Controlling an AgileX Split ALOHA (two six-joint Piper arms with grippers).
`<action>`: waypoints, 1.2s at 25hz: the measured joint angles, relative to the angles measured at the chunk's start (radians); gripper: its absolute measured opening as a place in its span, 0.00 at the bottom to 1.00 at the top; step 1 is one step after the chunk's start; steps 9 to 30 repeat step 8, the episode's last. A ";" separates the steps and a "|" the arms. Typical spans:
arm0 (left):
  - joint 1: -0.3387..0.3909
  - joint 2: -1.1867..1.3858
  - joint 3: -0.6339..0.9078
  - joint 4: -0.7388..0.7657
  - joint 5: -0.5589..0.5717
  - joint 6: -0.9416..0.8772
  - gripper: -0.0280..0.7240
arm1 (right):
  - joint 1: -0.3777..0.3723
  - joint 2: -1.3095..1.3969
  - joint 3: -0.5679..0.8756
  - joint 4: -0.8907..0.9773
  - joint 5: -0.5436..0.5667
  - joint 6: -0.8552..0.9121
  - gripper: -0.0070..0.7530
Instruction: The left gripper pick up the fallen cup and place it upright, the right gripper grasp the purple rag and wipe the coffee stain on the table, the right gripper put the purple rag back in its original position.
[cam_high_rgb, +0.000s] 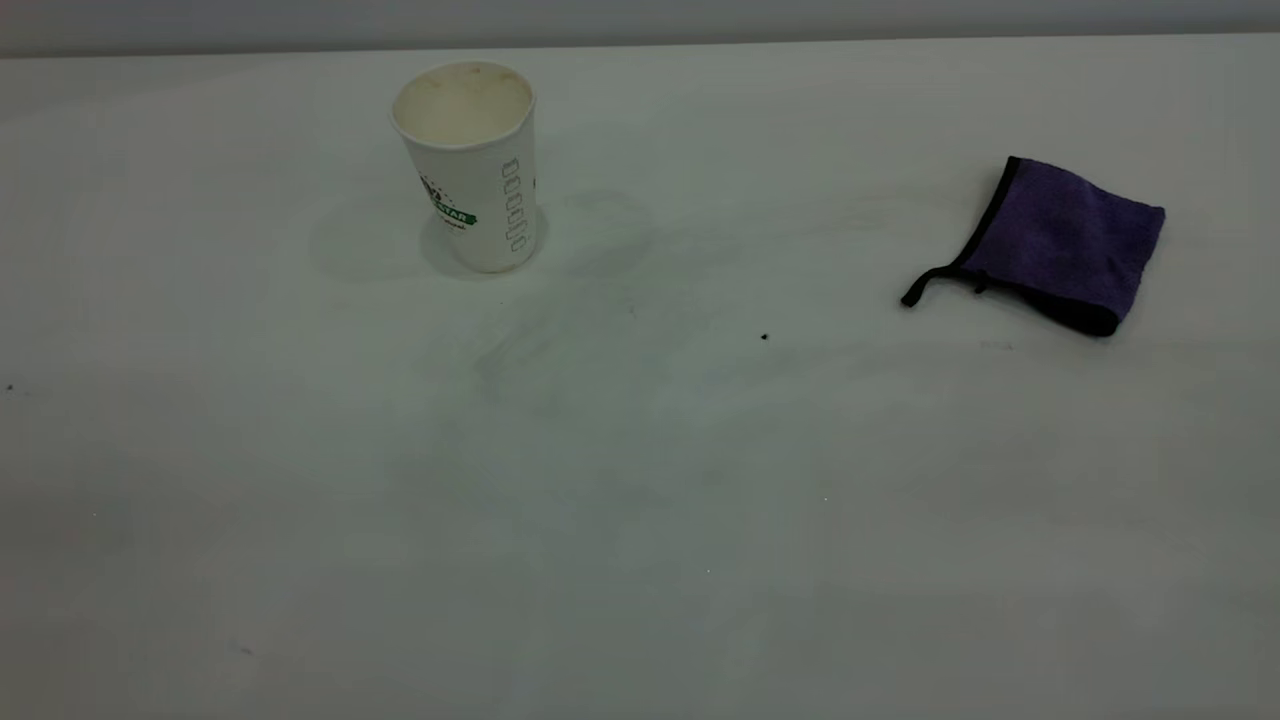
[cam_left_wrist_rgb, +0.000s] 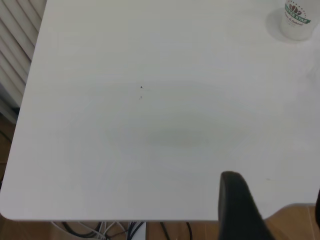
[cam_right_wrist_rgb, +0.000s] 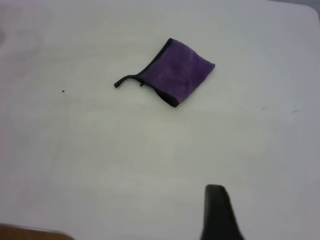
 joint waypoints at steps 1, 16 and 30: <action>0.000 0.000 0.000 0.000 0.000 0.000 0.62 | 0.000 0.000 0.000 0.000 0.000 0.000 0.66; 0.000 0.000 0.000 0.000 0.000 0.000 0.62 | 0.000 0.000 0.000 0.000 0.000 0.000 0.51; 0.000 0.000 0.000 0.000 0.000 0.000 0.62 | 0.000 0.000 0.000 0.000 0.000 0.000 0.51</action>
